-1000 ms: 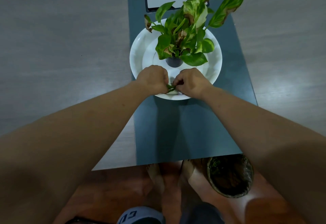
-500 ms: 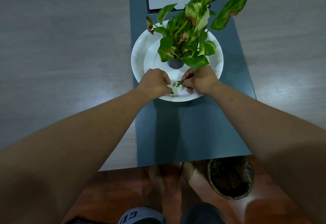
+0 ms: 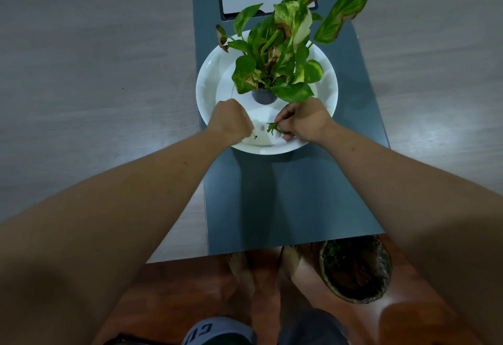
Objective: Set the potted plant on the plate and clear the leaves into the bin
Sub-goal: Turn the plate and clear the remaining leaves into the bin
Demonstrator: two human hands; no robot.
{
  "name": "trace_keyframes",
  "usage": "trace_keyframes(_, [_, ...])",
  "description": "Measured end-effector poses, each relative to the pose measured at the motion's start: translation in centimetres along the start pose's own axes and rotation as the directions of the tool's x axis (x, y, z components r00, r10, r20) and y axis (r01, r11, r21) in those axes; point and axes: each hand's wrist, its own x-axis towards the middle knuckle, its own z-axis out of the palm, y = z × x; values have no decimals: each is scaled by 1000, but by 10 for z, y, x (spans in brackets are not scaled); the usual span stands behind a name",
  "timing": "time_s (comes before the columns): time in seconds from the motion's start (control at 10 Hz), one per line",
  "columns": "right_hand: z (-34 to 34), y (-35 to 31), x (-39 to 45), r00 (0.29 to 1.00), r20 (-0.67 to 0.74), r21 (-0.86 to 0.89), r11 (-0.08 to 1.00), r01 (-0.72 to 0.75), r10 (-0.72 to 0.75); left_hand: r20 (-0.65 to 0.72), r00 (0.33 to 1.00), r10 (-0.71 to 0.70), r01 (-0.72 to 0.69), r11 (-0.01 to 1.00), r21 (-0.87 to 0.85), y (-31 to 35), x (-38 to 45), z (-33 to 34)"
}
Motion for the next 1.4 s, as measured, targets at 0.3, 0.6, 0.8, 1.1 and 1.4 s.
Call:
trace_keyframes(0.3, [-6,1,-3,999,-24,135,990,-42,46,120,985,-123,160,912,-378,0,-4,-41])
trace_keyframes(0.6, [-5,9,0,999,-15,192,981,-34,38,24,995,-100,101,993,-57,0,-3,-13])
trace_keyframes(0.8, [-6,10,0,1000,-30,143,990,-4,8,43,999,15,-15,1000,-12,5,-12,0])
trace_keyframes(1.1, [-1,7,4,1000,-17,52,999,3,-2,-38,999,-22,19,997,-74,7,-15,16])
trace_keyframes(1.4, [-7,9,4,999,1,143,989,-45,45,178,940,-290,340,776,-532,8,-3,-7])
